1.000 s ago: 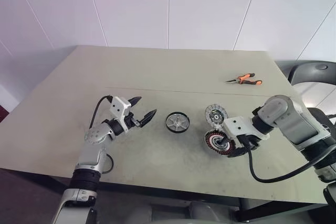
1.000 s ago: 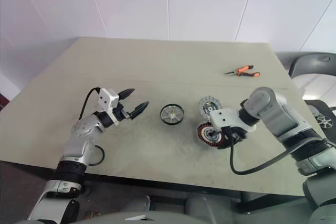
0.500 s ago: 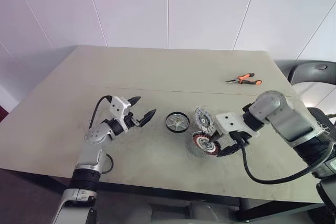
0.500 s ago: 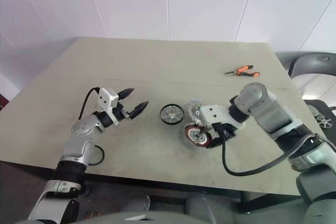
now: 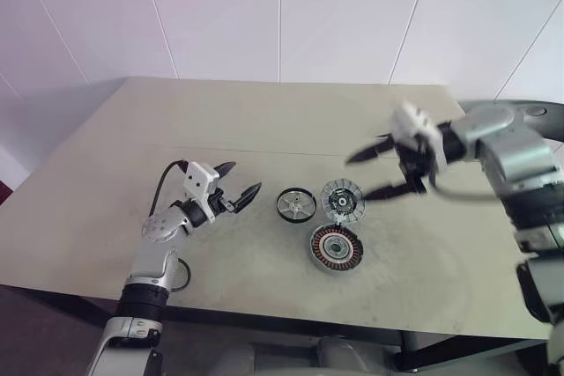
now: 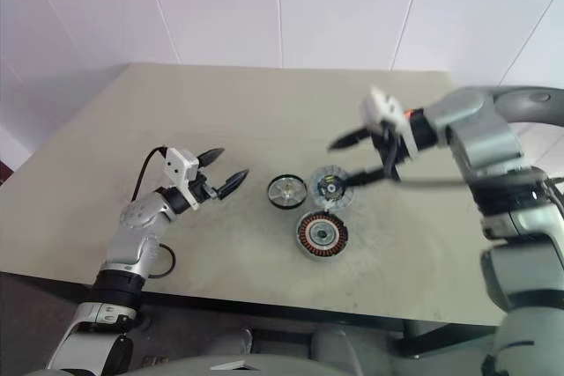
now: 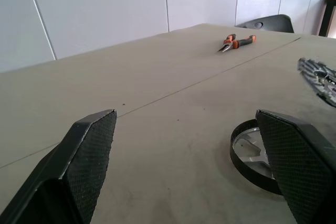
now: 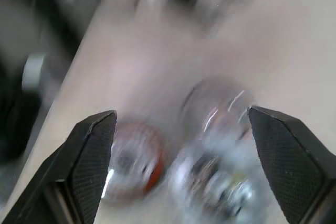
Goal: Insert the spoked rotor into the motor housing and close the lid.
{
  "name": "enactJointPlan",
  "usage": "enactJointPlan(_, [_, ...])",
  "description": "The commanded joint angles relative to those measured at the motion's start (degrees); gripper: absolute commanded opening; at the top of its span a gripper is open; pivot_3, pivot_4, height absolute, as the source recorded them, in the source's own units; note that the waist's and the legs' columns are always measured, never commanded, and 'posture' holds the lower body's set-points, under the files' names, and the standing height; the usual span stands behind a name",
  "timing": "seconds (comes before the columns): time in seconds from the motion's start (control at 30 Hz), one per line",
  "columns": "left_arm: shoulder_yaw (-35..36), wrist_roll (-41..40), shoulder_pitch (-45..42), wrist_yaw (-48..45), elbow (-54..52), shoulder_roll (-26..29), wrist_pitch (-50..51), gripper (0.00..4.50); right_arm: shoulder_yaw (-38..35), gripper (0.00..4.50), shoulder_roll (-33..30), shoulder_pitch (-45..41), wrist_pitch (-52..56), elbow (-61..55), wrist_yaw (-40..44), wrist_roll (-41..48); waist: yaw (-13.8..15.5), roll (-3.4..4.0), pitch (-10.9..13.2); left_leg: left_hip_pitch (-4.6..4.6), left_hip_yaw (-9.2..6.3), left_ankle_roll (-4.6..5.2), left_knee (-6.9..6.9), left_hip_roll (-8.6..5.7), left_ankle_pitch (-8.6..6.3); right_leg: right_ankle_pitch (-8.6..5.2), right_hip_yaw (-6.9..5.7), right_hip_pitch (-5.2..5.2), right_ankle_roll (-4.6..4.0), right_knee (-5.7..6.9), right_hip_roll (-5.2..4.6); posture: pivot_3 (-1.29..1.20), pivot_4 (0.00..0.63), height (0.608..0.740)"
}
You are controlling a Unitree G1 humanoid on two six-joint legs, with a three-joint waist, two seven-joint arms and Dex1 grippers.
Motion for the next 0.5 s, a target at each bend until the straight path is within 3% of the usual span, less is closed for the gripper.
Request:
enactJointPlan(0.03, [1.7, -0.6, 0.4, 0.8, -1.7, 0.7, -0.7, 4.5, -5.8, 3.81, 2.7, -2.9, -0.7, 6.7, -6.1, -0.1, 0.2, -0.02, 0.0, -0.03, -0.02, 0.0, 0.0, -0.01, 0.0, 0.0, -0.02, 0.0, 0.0, -0.02, -0.02, 0.0, 0.0, 0.74])
enactJointPlan(0.13, [2.9, -0.8, 1.7, 2.5, -2.4, 0.7, -0.5, 4.5, -7.3, 2.99, 4.5, -3.0, -4.3, 10.5, -10.1, -3.0, 0.3, -0.01, 0.0, -0.08, 0.01, 0.0, -0.03, -0.07, -0.01, 0.0, -0.01, 0.0, 0.0, -0.09, -0.11, 0.0, 0.0, 0.74])
enactJointPlan(0.23, [4.7, 0.5, 2.4, 6.8, -1.7, 1.0, -0.7, 4.5, -5.2, 1.95, 14.5, 2.9, -8.7, 6.4, -20.2, -6.1, -0.3, -0.12, -0.1, -0.08, 0.04, 0.0, -0.12, -0.07, -0.01, 0.0, 0.03, -0.11, 0.01, -0.07, -0.14, 0.0, 0.0, 0.74])
enactJointPlan(0.33, [7.4, 2.2, 2.1, 14.6, 0.4, 0.1, -0.9, 4.5, -5.6, 0.95, 19.0, 4.6, -11.6, 6.8, -26.3, -9.3, -0.3, -0.02, 0.0, -0.03, 0.0, 0.0, -0.14, 0.06, 0.0, 0.01, 0.12, -0.22, 0.02, 0.14, 0.02, 0.0, 0.0, 0.74])
enactJointPlan(0.5, [12.5, 4.6, 0.4, 30.0, 5.3, -2.0, 0.2, 4.5, -6.5, 0.95, 20.5, 5.5, -11.6, 4.7, -27.8, -9.7, 0.4, 0.01, 0.0, -0.11, -0.13, -0.03, 0.02, -0.06, 0.01, 0.02, 0.06, -0.21, 0.02, 0.18, -0.07, 0.0, 0.0, 0.74])
